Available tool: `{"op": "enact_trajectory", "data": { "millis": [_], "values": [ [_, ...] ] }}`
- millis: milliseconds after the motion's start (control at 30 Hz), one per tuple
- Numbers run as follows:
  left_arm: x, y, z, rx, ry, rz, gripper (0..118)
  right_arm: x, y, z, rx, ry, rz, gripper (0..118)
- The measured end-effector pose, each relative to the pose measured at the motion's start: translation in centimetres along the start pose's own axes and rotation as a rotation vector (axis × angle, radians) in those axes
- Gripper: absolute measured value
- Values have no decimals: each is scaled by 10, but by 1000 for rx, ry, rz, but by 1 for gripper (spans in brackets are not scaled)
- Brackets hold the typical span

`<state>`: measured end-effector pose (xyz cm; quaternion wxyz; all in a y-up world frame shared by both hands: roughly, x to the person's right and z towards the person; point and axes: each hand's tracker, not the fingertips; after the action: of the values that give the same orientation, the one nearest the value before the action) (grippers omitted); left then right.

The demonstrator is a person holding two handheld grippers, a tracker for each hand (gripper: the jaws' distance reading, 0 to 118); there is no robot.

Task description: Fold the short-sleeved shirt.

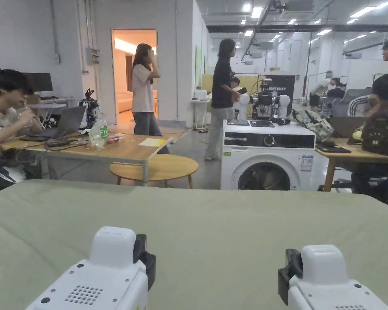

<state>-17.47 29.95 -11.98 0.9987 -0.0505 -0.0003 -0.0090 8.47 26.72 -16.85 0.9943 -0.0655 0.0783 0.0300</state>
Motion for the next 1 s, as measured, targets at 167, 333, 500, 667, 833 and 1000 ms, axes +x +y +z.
{"op": "enact_trajectory", "data": {
  "millis": [167,333,500,667,833,1000],
  "values": [
    [9,1,4,31,48,-94,0,-8,1,2,14,14,40,0],
    [0,-7,11,42,40,-40,0,-5,-2,6,12,22,7,0],
    [-5,-9,13,59,40,-12,0,-4,-2,8,20,30,-15,0],
    [-7,-13,15,61,28,3,52,-5,-4,9,0,63,-28,77],
    [-10,-15,20,57,15,27,117,-9,-3,18,80,58,-49,114],
    [-10,-10,29,87,29,7,117,-4,3,23,94,69,-88,114]
  ]
}}
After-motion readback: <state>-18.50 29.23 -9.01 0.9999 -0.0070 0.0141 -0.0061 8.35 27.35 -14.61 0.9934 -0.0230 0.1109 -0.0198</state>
